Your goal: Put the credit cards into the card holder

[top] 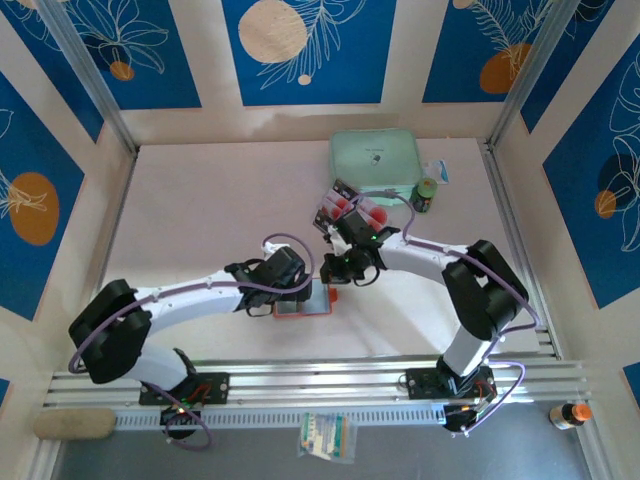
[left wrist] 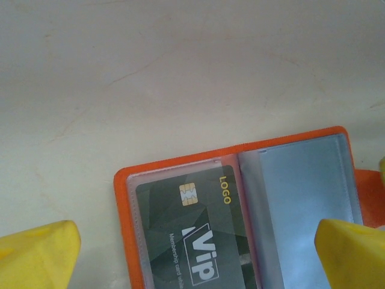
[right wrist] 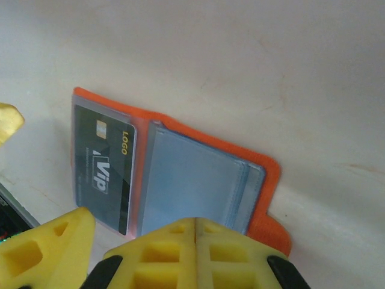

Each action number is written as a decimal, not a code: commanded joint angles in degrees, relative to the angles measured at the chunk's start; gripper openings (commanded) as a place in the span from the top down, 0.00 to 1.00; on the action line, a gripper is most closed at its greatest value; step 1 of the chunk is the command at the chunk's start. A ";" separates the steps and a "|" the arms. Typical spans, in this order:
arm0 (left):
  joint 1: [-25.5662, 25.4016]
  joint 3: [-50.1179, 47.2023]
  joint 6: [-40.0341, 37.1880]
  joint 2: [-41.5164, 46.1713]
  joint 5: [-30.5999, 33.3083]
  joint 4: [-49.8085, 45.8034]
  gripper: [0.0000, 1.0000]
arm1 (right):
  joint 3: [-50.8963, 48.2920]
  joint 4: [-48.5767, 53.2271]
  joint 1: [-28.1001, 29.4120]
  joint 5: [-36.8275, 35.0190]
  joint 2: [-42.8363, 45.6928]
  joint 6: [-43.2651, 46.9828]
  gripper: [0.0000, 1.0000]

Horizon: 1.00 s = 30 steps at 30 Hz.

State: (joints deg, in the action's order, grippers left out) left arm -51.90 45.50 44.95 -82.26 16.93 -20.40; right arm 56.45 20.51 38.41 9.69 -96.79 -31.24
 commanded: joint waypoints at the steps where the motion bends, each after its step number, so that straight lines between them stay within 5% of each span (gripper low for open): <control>1: -0.78 1.61 -0.12 -1.19 1.57 -1.02 0.00 | 1.30 -0.29 0.52 0.82 -1.72 1.27 1.00; 30: -2.41 1.35 -2.12 -7.08 1.64 -0.13 0.00 | 1.21 -5.39 1.05 6.22 -9.55 -2.26 1.00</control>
State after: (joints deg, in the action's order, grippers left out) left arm -53.54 45.93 43.42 -88.60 17.23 -20.34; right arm 58.11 15.07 38.94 14.00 -105.23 -32.73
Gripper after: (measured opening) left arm 0.998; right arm 0.044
